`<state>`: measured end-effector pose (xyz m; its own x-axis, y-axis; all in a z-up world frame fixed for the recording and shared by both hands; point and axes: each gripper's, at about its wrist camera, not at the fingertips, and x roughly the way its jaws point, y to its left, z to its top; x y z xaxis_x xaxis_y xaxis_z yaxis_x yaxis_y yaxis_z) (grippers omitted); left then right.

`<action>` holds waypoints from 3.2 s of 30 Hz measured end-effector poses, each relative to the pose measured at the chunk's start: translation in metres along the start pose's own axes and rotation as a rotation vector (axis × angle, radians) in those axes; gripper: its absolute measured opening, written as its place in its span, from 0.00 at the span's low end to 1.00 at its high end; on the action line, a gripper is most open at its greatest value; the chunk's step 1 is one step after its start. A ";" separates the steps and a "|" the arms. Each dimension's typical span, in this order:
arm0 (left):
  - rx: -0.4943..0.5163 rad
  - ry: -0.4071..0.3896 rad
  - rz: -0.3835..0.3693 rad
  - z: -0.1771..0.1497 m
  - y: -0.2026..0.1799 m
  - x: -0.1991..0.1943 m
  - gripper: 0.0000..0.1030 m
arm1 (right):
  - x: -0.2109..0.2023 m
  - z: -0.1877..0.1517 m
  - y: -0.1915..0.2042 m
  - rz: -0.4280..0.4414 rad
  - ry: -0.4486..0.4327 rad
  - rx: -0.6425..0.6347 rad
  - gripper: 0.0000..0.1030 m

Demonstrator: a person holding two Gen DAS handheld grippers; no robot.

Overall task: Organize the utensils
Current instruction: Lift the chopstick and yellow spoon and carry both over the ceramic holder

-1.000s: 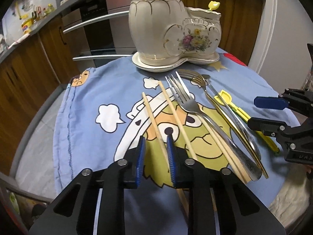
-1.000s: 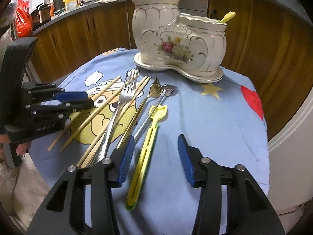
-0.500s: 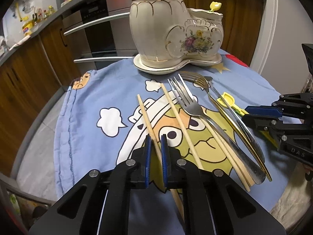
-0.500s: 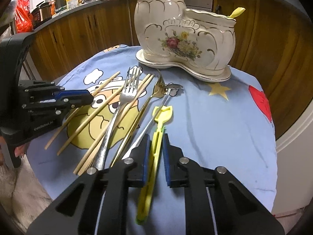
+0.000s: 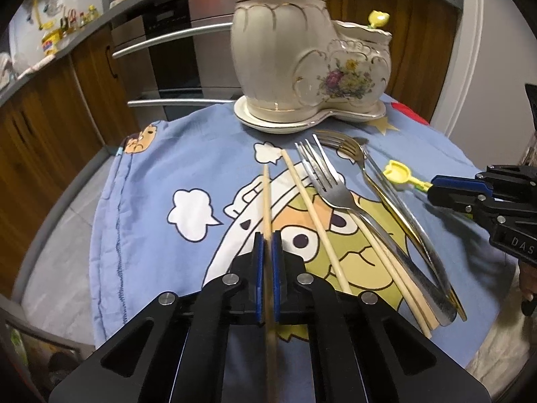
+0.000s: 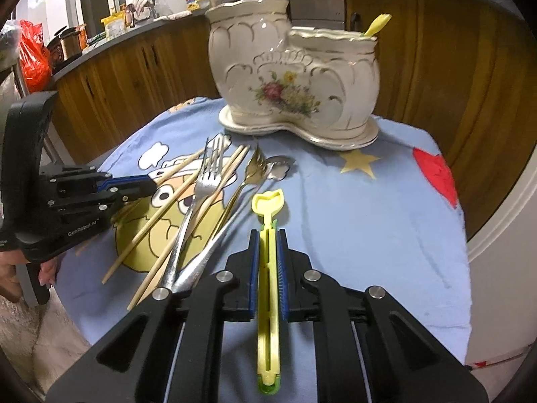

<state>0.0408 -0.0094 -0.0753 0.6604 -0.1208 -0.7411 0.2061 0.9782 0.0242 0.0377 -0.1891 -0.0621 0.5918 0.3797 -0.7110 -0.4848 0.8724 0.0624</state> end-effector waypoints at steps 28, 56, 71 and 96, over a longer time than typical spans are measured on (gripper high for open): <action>0.044 0.108 -0.015 0.010 0.009 0.004 0.05 | 0.015 0.019 -0.014 0.048 0.263 -0.129 0.10; -0.059 -0.486 -0.087 0.063 0.010 -0.077 0.05 | -0.072 0.092 -0.047 0.141 -0.516 0.122 0.10; -0.005 -0.674 -0.106 0.157 -0.009 -0.068 0.05 | -0.043 0.150 -0.068 0.141 -0.644 0.156 0.10; 0.112 -0.844 0.073 0.195 -0.036 -0.035 0.05 | 0.009 0.154 -0.061 0.082 -0.571 0.082 0.10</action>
<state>0.1512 -0.0731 0.0803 0.9823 -0.1867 0.0121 0.1827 0.9713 0.1522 0.1713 -0.1915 0.0354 0.8193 0.5327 -0.2124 -0.5053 0.8457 0.1716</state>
